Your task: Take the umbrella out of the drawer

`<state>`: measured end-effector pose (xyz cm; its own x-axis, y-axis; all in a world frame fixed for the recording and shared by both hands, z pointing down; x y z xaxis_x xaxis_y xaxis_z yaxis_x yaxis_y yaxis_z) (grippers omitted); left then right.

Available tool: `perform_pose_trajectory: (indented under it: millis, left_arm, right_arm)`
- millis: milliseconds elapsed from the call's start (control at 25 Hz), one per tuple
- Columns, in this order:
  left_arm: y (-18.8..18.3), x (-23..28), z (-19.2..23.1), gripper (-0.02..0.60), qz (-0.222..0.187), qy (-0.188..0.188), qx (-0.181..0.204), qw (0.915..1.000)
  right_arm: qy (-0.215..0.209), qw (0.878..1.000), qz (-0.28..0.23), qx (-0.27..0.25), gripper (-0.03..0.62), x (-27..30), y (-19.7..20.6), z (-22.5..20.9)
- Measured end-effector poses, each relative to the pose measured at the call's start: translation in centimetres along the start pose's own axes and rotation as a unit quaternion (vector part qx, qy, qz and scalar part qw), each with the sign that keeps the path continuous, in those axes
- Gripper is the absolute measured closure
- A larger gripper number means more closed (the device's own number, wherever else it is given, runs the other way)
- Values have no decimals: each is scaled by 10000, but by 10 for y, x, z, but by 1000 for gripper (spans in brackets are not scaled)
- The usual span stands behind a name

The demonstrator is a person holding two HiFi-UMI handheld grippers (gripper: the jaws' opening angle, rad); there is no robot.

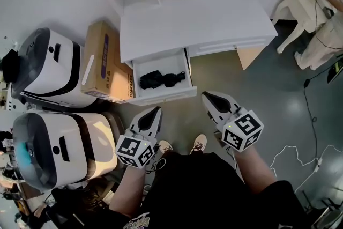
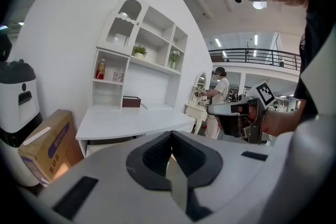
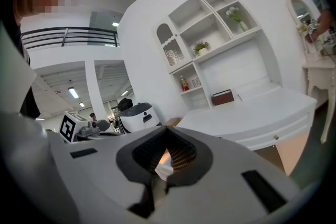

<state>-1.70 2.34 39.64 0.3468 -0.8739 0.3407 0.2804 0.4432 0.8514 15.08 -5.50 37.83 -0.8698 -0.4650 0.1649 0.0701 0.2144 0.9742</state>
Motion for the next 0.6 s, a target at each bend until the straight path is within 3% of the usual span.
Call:
perform_pose_trajectory:
  millis: [600]
  left_arm:
    - [-10,43,10,577,332,70,213,9992]
  right_arm:
    - [209,9996,41,170,591,3,9,-31]
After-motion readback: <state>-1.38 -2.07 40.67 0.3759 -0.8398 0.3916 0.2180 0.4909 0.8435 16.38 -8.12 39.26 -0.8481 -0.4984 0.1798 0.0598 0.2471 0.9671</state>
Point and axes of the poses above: the fingertips, and each gripper's own axes: x forward along the fingers, z to its left, y out of its underside, the point moved 3 cm from there along -x, backward along the fingers, and after that the axes turned 13 degrees about -x, right-handed, at the moved point
